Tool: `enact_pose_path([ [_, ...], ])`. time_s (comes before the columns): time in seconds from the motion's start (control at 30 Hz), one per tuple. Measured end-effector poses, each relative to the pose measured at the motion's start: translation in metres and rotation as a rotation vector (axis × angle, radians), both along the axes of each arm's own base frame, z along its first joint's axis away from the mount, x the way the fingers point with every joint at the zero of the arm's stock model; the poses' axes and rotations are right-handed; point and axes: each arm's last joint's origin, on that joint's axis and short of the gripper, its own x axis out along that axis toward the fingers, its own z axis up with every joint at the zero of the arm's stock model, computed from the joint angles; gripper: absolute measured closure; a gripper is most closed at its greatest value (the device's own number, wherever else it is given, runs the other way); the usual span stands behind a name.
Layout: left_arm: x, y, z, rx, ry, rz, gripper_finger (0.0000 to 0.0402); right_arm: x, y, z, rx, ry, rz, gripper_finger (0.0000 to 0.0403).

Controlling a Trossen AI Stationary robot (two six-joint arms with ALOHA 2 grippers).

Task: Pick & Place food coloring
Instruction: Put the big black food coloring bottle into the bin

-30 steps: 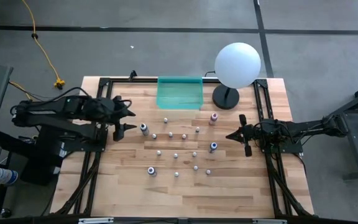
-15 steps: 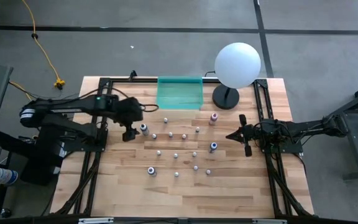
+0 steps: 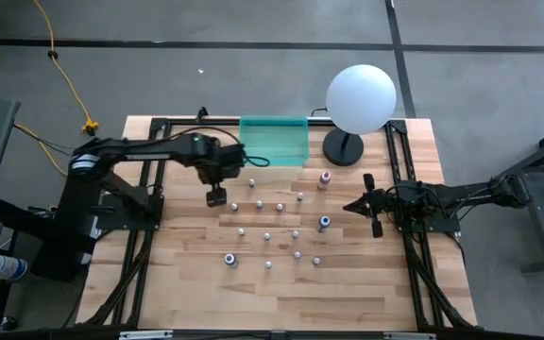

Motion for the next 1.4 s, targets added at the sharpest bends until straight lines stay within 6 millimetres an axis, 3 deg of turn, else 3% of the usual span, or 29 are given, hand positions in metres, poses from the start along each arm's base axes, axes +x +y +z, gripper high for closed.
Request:
enact_pose_path([
  [0.2, 0.013, 0.003, -0.014, -0.018, 0.065, 0.001, 0.0085, 0.000, 0.000, 0.000, 0.000, 0.001, 0.000, 0.0402],
  [0.6, 0.009, 0.003, -0.037, -0.004, 0.143, 0.002, 0.0085, 0.000, 0.000, 0.000, 0.000, 0.000, 0.000, 0.0402],
  [0.87, 0.010, 0.003, -0.039, 0.014, 0.137, 0.003, 0.0088, 0.000, 0.000, 0.000, 0.000, 0.000, 0.000, 0.0402],
  [1.4, 0.010, 0.001, -0.039, -0.057, 0.127, -0.002, 0.0208, 0.000, 0.000, 0.000, 0.000, 0.000, 0.000, 0.0402],
])
